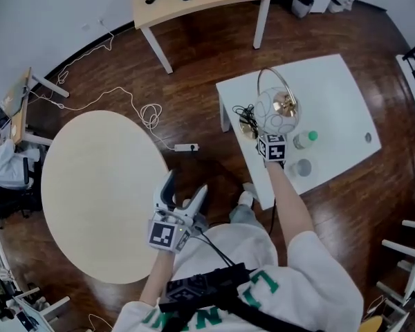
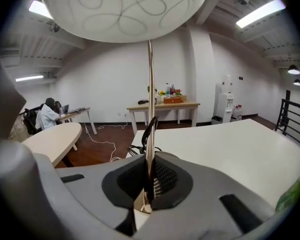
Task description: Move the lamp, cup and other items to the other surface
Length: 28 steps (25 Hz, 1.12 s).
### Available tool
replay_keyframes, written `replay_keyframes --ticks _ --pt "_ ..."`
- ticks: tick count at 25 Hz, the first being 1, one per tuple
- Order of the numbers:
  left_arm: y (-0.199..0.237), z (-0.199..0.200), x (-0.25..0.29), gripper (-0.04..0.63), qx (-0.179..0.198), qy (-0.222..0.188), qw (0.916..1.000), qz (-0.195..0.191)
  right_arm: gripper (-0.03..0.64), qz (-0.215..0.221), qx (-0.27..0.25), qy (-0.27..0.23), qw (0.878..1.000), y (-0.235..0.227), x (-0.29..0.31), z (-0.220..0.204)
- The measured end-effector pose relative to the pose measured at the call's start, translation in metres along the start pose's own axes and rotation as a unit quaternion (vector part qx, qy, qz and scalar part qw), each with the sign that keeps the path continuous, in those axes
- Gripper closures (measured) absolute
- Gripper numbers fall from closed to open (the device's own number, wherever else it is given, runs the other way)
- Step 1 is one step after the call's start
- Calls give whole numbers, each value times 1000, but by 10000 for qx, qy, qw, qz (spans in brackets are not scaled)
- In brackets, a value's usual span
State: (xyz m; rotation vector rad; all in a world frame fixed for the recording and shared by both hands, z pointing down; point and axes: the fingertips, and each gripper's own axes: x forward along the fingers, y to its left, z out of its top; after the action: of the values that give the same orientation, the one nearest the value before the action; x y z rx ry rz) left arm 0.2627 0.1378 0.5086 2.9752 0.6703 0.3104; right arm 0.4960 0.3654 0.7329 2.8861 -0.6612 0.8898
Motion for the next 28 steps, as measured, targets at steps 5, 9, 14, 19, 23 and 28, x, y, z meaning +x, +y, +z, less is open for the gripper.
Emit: replay_keyframes --ticks 5,9,14,19,23,28 --pt "3 5 -6 247 -24 -69 10000 -19 603 -75 -9 210 9998 4 -8 -6" --pt "10 0 -12 247 26 -110 9999 -58 603 47 -311 26 9995 25 -19 4" --pt "13 -3 -20 247 -68 -175 9998 -41 603 242 -740 -194 9968 51 -36 19" --pt "21 -2 -32 247 -142 -272 9995 109 603 699 -934 -230 9929 96 -56 21" --pt "33 0 -50 247 -221 -385 9983 380 603 1084 -440 -466 9920 142 -74 26" --pt "70 -4 -93 247 -368 -568 9925 1018 603 1734 -427 -683 9816 221 -77 47"
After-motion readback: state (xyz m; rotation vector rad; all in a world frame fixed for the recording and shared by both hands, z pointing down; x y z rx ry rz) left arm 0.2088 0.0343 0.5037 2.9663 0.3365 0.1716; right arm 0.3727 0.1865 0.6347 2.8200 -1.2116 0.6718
